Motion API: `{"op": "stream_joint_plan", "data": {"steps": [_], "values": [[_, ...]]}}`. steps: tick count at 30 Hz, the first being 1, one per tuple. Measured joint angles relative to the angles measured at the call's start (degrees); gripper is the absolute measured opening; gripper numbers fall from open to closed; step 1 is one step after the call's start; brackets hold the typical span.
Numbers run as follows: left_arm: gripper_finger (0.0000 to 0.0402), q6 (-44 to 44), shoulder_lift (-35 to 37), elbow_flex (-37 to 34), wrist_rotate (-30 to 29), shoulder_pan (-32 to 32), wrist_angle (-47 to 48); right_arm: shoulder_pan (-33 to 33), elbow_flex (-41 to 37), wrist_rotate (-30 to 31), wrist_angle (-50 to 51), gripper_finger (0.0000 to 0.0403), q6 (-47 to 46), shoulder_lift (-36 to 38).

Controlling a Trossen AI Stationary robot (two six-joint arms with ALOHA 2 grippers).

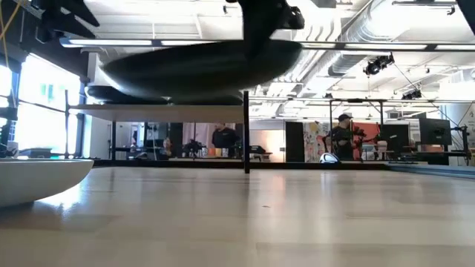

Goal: Place and stack plates onto a shelf
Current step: Stack the black plate on top of the dark blue plate on the shelf

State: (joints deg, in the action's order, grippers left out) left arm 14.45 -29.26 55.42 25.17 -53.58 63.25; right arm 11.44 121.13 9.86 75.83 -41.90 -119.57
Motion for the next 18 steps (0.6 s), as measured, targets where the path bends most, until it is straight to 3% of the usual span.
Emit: {"op": "stream_joint_plan", "data": {"steps": [12, 18], "values": [[0.0131, 3.46, -3.45, 0.0, 0.02, 0.02, -9.4, -8.56, 12.3, 5.05, 1.5, 0.0, 6.34, 0.03], [0.0131, 3.47, -7.16, 0.0, 0.0, 1.21, -15.55, -13.38, 13.87, 6.1, 0.2, 0.0, 8.52, 0.45]]}}
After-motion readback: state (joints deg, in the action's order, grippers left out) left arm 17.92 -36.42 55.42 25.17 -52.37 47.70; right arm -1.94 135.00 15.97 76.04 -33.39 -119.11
